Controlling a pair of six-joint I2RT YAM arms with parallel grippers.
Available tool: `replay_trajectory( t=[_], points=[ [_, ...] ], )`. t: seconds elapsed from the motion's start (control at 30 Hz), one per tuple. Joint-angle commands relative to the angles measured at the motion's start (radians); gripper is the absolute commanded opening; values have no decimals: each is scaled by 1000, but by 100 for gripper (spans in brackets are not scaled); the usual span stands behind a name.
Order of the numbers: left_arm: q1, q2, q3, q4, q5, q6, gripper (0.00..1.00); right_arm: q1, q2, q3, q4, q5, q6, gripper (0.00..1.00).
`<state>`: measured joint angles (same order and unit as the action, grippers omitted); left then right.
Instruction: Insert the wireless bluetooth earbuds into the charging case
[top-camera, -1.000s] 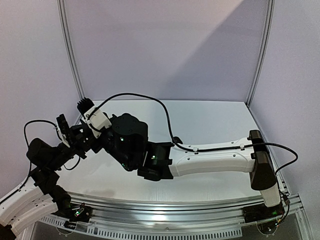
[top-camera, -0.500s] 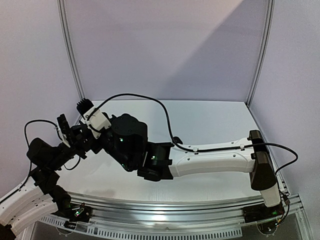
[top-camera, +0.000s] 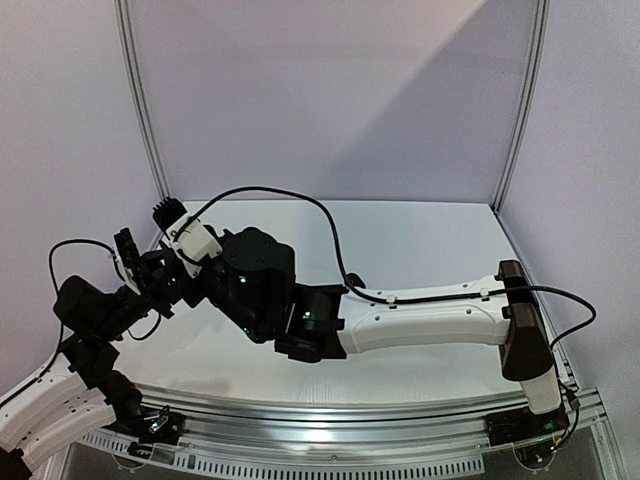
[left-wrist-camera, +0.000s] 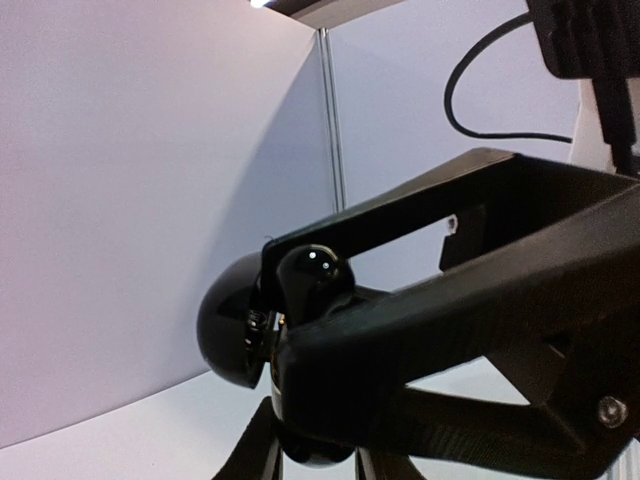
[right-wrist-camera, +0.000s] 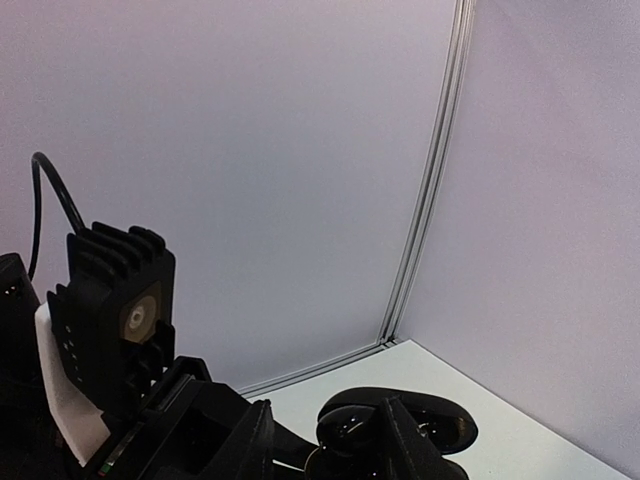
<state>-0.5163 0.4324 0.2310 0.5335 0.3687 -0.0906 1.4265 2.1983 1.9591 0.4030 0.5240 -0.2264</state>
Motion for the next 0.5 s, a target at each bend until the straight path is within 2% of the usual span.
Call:
replay_trajectory(
  t=[0.0, 0.2, 0.47],
  points=[
    [-4, -7, 24, 41, 29, 0, 0, -10, -35, 18, -33, 51, 3, 37],
    [-4, -7, 24, 40, 30, 0, 0, -10, -35, 19, -16, 80, -6, 38],
    [-4, -9, 24, 38, 30, 2, 0, -5, -30, 22, 16, 93, -37, 33]
  ],
)
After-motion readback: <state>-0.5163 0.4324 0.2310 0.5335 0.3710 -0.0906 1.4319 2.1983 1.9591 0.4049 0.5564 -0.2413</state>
